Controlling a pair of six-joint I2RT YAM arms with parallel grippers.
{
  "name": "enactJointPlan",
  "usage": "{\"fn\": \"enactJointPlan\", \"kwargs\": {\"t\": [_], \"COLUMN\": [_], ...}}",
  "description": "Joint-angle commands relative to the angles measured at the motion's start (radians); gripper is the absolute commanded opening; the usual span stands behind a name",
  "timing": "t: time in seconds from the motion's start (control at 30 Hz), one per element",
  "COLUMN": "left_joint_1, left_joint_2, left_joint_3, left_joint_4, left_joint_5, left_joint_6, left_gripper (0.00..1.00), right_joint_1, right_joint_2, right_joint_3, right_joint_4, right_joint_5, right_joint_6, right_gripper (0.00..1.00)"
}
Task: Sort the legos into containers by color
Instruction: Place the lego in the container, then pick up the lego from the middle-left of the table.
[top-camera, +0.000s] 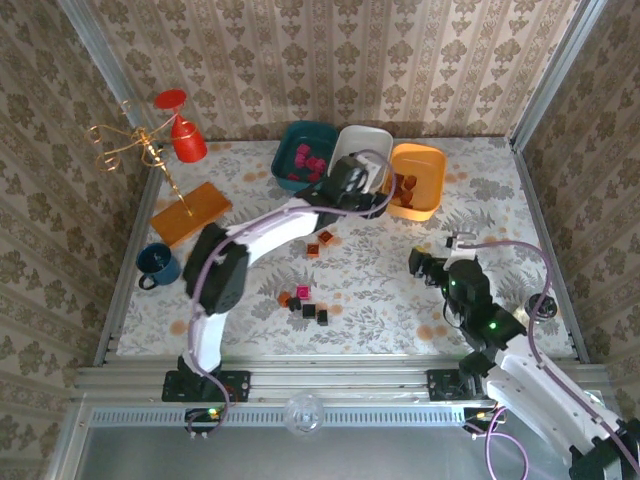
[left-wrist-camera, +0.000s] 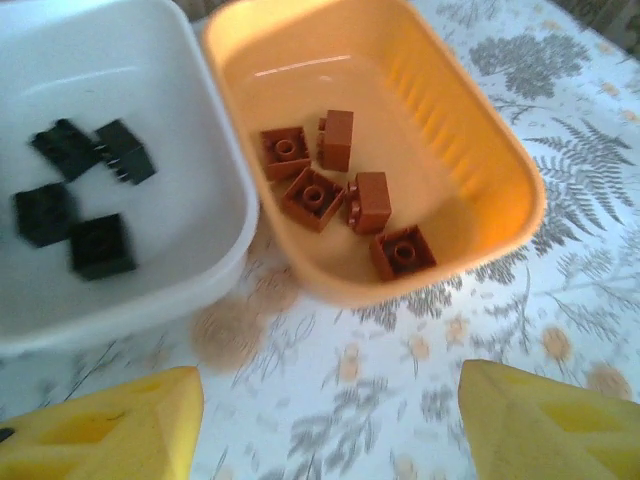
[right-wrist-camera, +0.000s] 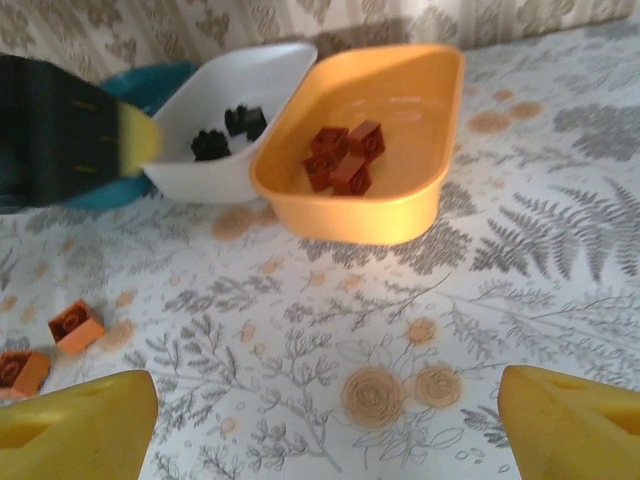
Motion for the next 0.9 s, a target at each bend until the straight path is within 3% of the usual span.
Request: {"fn": "enactJointPlan", "kwargs": {"t": [0.0, 0.2, 0.33, 0.57, 0.87], "left_joint_1": [0.023, 0.078, 0.074, 0.055, -0.036], "left_joint_2": [-0.178, -0.416, -0.548, -0.759, -0.948], "left_joint_3": [-0.247, -0.575, -0.716, -0.833, -0.963], "left_joint_4": [0.076, -0.026, -0.082, -0.258, -0.408], "left_joint_5": [0.0, -0.073, -0.042, -0.005, 0.09], "left_joint_6": [-0.016, -0.08, -0.119, -0.187, -0.431], "left_gripper": [0.7, 0.72, 0.73, 0.72, 0.58], "right_joint_1": [0.001, 0.041, 0.089, 0.097, 0.097], "right_joint_2": [0.059, 0.185, 0.249, 0.32, 0.324], "right_joint_3": [0.001, 0.023, 0.039, 0.058, 0.06], "right_joint_4": [0.088, 0.169, 0.197, 0.204, 0.199], "right_joint_5": [-0.09, -0.196, -0.198, -0.199, -0.18], "right_joint_6": [-0.01, -0.037, -0.057, -0.05, -0.051], "right_gripper": [0.89, 0.89, 0.89, 0.89, 0.9]}}
